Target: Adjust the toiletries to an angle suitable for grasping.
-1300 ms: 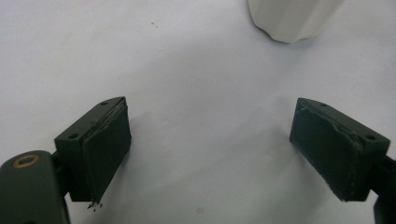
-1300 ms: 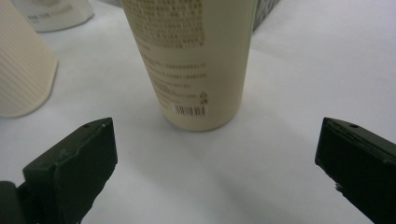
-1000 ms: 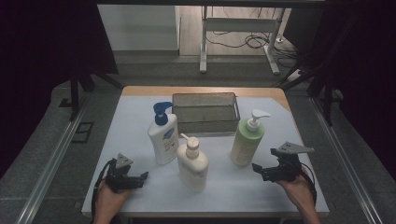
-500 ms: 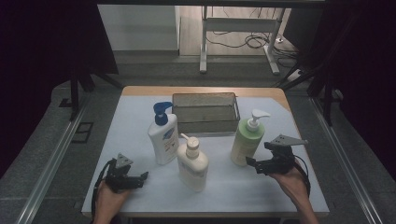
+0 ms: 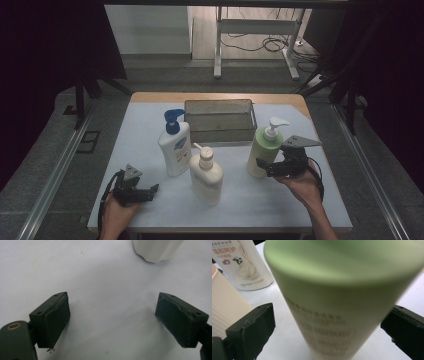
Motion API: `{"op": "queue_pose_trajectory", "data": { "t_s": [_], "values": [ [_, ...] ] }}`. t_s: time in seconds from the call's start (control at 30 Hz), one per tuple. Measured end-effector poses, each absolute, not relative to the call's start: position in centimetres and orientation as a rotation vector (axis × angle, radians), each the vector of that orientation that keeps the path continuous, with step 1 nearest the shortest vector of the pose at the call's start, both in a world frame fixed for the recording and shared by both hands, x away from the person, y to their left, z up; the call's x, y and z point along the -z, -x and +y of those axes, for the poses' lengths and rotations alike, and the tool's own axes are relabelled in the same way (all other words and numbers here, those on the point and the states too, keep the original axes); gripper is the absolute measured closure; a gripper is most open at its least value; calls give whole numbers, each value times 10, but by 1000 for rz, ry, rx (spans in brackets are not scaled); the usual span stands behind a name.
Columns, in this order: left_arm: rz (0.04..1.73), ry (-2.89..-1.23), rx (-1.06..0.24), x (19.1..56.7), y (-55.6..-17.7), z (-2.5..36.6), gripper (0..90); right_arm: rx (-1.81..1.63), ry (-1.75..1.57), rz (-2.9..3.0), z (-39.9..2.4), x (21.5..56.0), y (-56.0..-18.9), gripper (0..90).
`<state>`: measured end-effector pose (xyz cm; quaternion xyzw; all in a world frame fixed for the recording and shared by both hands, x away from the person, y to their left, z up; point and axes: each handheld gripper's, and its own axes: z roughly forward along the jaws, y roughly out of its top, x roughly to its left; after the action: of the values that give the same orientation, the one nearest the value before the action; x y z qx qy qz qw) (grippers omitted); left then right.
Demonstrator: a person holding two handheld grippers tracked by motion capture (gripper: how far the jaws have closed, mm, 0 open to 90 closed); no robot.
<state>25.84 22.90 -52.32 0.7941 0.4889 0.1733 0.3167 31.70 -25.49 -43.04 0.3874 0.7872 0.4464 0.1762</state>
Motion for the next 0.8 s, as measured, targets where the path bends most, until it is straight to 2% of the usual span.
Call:
{"op": "queue_pose_trajectory", "data": {
  "t_s": [0.27,0.63,0.8],
  "values": [
    [1288,-2088,-456,523,-258,229,122,-1220,-1073,2208,-245,431,-324,14],
    [1288,-2089,-455,523,-258,229,123,-1223,-1074,2170,-241,433,-331,107],
    [1284,-2092,-458,523,-259,229,122,-1214,-1067,2169,-241,433,-331,116]
  ]
}}
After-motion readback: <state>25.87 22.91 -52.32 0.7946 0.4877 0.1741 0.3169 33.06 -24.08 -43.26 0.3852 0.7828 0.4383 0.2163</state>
